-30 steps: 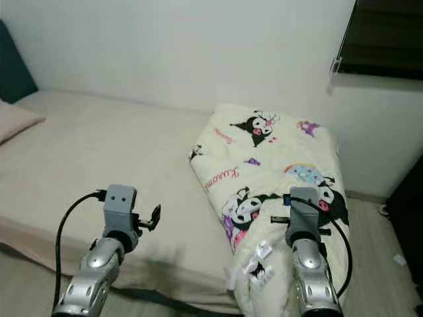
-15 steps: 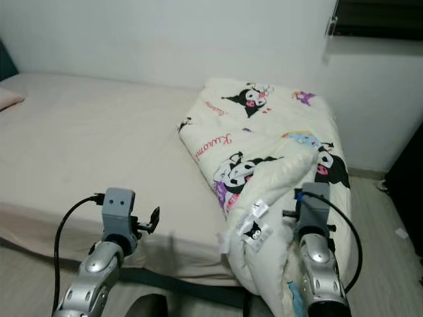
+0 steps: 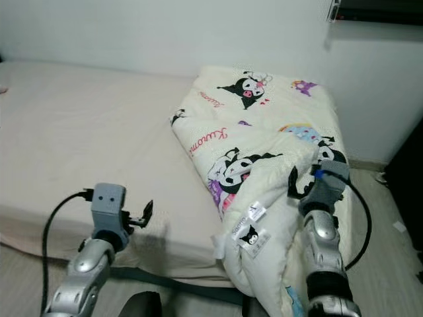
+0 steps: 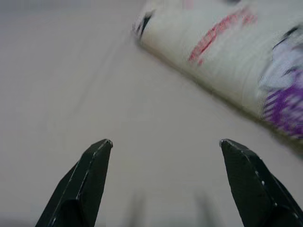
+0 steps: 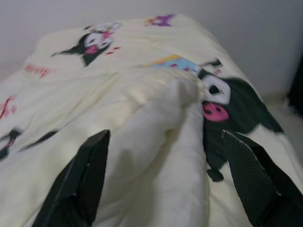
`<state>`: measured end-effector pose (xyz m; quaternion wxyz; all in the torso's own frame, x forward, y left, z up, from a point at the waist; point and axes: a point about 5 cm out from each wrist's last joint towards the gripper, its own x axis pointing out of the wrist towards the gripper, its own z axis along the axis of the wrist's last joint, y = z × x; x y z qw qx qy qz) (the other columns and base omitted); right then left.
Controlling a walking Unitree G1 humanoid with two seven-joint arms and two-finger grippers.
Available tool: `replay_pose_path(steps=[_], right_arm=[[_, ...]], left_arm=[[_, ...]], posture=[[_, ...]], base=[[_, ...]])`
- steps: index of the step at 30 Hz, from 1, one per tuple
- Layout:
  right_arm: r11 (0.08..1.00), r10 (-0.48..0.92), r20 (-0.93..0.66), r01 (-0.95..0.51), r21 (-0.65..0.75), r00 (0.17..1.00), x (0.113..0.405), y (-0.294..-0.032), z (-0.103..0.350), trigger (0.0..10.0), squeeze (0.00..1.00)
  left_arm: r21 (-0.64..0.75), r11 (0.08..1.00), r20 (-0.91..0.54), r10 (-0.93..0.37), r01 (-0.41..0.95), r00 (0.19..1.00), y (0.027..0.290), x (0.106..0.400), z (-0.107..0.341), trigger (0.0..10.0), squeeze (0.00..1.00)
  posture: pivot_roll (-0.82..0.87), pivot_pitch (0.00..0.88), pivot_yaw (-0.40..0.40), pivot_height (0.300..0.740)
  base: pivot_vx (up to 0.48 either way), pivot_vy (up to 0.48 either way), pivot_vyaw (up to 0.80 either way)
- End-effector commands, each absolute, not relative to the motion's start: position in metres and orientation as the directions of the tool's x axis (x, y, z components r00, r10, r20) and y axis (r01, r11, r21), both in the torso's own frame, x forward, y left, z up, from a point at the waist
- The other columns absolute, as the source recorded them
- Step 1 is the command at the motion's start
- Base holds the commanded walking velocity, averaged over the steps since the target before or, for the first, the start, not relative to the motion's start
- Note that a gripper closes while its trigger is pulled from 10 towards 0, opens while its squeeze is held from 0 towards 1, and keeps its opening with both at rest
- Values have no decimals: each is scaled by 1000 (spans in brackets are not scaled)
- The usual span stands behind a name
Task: Clean up the room
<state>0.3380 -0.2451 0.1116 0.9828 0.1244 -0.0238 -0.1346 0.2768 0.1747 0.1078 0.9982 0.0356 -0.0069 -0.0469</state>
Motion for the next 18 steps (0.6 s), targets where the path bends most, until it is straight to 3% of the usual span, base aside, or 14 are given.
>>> replay_pose_path(steps=[1,3,8,9,18], right_arm=[[908,-280,-34,276,317,959,336,-246,100,10000,1000],[880,-286,-97,301,366,953,338,-247,93,10000,1000],[840,-288,-184,340,423,940,340,-247,82,10000,1000],[819,-276,-228,353,452,934,340,-245,77,10000,0],[811,-178,-255,289,508,950,347,-234,74,10000,0]], left_arm=[[68,988,42,-141,138,989,175,274,114,10000,0],[73,973,65,-224,220,972,171,270,120,10000,0],[107,952,71,-295,287,953,171,265,126,10000,0],[134,942,70,-318,307,945,173,264,129,10000,0],[217,936,104,-306,278,946,191,263,145,10000,0]], posture=[[10,111,-37,595],[33,126,-37,595],[55,140,-35,595],[62,143,-34,595],[97,161,-34,595]], base=[[0,0,0],[0,0,0],[0,0,0],[0,0,0],[0,0,0]])
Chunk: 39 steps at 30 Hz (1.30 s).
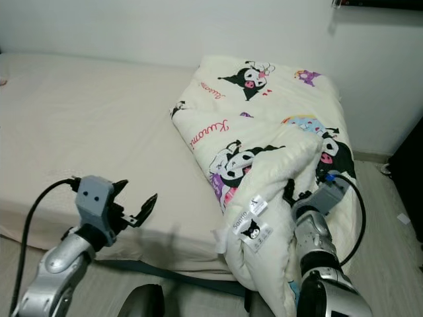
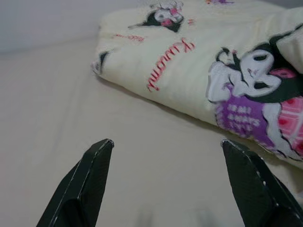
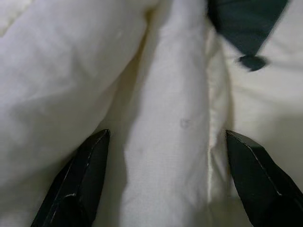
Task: Clean up the room
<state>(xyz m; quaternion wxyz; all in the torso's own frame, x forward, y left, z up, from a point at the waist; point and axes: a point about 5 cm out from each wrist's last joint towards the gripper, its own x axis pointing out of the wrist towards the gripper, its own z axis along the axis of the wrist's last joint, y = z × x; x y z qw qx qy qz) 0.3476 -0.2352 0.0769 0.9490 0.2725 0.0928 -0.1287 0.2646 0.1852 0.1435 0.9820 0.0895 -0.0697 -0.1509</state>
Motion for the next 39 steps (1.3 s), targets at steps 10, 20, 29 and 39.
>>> replay_pose_path(steps=[10,20,29,39], right_arm=[[850,-121,-103,156,503,987,355,-224,91,10000,0],[864,-119,-40,123,488,992,356,-223,95,0,0],[905,-41,-12,42,423,999,359,-211,99,0,0],[946,290,26,-291,140,957,369,-162,114,0,0]], left_arm=[[243,909,120,-375,339,919,190,255,156,10000,0],[234,899,126,-406,371,905,178,252,157,10000,0],[183,954,176,-271,239,946,194,258,161,10000,0],[83,996,239,-34,15,970,226,268,174,10000,0]], posture=[[99,156,-35,595],[97,140,-36,595],[94,125,-43,595],[88,125,-46,595]], base=[[0,0,0],[0,0,0],[0,0,0],[0,0,0]])
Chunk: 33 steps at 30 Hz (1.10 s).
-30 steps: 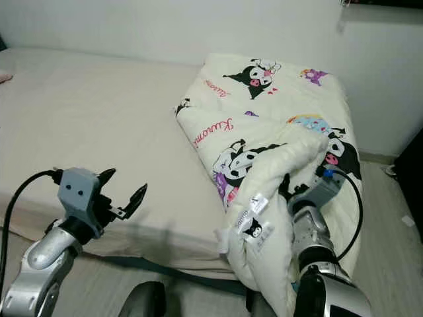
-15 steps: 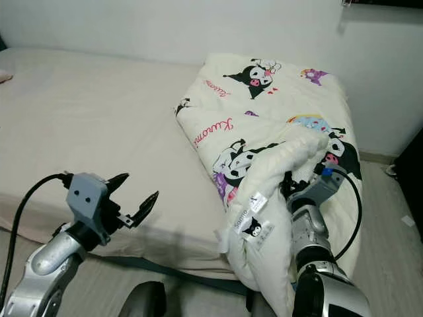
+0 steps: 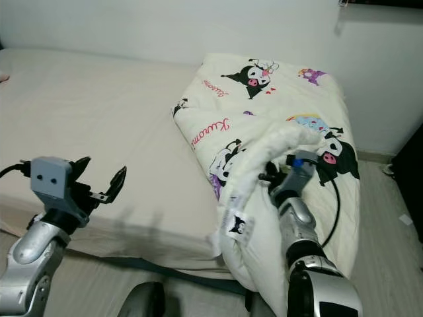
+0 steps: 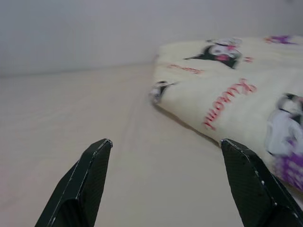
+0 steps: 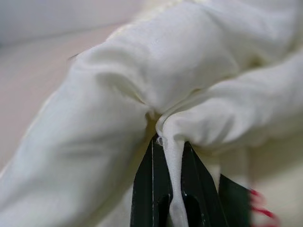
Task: Clean up the room
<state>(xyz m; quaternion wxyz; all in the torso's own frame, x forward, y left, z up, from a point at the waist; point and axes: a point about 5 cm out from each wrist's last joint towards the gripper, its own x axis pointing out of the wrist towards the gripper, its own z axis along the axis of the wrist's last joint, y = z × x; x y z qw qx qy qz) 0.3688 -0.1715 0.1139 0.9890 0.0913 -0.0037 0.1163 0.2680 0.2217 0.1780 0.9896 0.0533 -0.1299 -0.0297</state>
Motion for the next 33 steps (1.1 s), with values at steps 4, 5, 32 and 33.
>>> replay_pose_path(steps=[4,5,32,33], right_arm=[[914,401,36,-403,58,915,371,-142,121,0,0],[880,475,38,-475,6,879,371,-127,124,0,0],[42,948,-292,-957,-288,129,287,-27,65,10000,1000],[45,949,-289,-960,-276,128,286,-27,64,10000,1000]], left_arm=[[64,998,243,2,-18,970,231,270,175,10000,0],[55,998,241,19,-33,970,233,271,175,10000,0],[23,922,314,360,-386,878,275,283,192,10000,0],[34,922,320,356,-386,878,275,284,193,10000,0]], posture=[[87,128,-47,595],[85,128,-45,595],[76,103,-21,595],[74,101,-19,595]], base=[[0,0,0],[0,0,0],[0,0,0],[0,0,0]])
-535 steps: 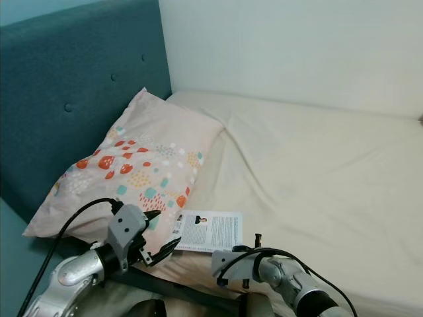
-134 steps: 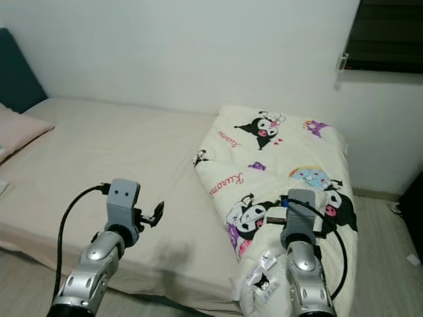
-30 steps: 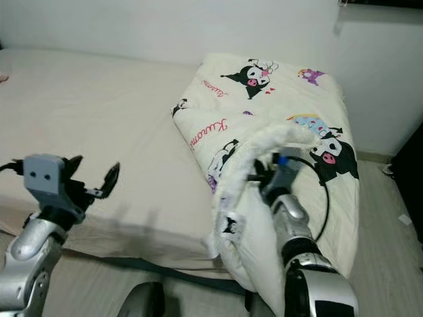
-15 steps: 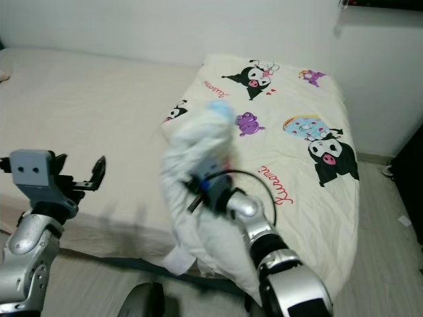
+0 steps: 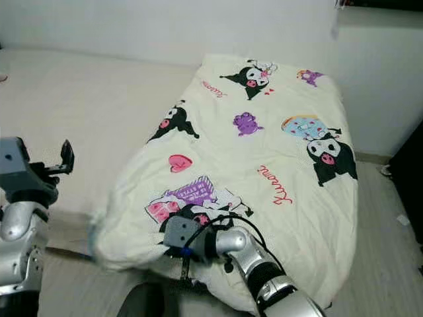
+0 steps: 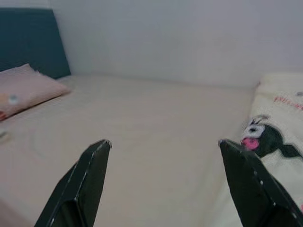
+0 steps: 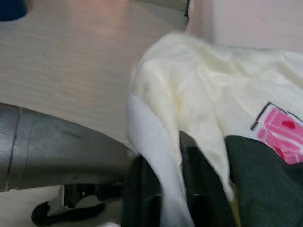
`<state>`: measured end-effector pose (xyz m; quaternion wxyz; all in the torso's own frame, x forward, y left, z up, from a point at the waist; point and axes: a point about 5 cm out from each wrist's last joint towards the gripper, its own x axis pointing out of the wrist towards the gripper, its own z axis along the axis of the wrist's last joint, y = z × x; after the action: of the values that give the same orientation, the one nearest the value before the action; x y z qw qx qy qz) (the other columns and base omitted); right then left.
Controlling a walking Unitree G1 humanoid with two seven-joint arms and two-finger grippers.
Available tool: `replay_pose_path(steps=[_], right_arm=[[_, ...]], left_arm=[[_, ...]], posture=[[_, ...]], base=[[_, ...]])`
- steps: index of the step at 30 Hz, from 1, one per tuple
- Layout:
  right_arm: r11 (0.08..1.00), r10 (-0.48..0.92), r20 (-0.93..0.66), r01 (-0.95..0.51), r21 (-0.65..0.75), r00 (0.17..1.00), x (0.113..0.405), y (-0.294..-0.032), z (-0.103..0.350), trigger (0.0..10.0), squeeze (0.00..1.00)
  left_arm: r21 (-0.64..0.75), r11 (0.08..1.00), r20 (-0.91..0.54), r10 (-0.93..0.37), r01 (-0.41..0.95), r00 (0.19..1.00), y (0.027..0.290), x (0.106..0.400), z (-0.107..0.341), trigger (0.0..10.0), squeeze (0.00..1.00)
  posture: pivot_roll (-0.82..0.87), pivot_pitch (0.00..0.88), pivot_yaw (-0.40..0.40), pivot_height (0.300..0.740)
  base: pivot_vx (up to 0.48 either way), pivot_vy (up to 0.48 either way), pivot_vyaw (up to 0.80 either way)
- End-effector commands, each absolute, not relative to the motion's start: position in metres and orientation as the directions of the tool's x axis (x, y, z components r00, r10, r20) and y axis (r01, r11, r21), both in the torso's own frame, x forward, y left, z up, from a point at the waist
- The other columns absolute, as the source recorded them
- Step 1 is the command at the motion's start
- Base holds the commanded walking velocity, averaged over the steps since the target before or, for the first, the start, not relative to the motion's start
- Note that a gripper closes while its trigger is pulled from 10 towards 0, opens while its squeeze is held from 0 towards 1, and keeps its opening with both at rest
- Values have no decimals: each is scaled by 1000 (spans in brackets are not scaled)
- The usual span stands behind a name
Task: Clean up the room
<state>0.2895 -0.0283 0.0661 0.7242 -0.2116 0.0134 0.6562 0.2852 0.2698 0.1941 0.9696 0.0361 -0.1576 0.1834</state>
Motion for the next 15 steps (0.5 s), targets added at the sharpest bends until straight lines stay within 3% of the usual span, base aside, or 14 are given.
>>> replay_pose_path(steps=[1,4,5,6,8,10,12,13,15], right_arm=[[56,950,-281,-959,-278,137,286,-26,65,10000,1000],[121,951,-235,-943,-311,200,291,-25,71,10000,1000],[207,951,-166,-936,-285,261,298,-26,78,10000,0],[309,940,-84,-927,-211,332,306,-27,88,10000,0],[309,940,-84,-927,-211,332,306,-27,88,10000,0],[410,912,36,-912,-25,409,315,-31,101,10000,0],[407,910,64,-913,39,409,315,-33,103,10000,0],[355,929,68,-928,114,364,307,-37,101,10000,0],[355,929,68,-928,114,364,307,-37,101,10000,0]], left_arm=[[39,922,322,353,-384,879,275,285,193,10000,0],[45,932,319,327,-359,889,272,288,193,10000,0],[40,947,305,293,-319,906,267,290,190,10000,0],[33,967,269,234,-252,934,258,294,184,10000,0],[33,967,269,234,-252,934,258,294,184,10000,0],[32,989,178,138,-146,974,239,300,168,10000,0],[37,992,145,111,-118,983,231,302,161,10000,0],[39,995,112,91,-96,990,223,304,155,10000,0],[39,995,112,91,-96,990,223,304,155,10000,0]], posture=[[74,99,-18,595],[73,95,-16,595],[73,86,-18,595],[71,82,-20,595],[71,82,-20,595],[61,65,-18,595],[57,58,-16,595],[47,47,-16,595],[47,47,-16,595]], base=[[0,0,0],[0,0,0],[0,0,0],[0,0,0],[0,0,0],[0,0,0],[0,0,0],[0,0,0],[0,0,0]])
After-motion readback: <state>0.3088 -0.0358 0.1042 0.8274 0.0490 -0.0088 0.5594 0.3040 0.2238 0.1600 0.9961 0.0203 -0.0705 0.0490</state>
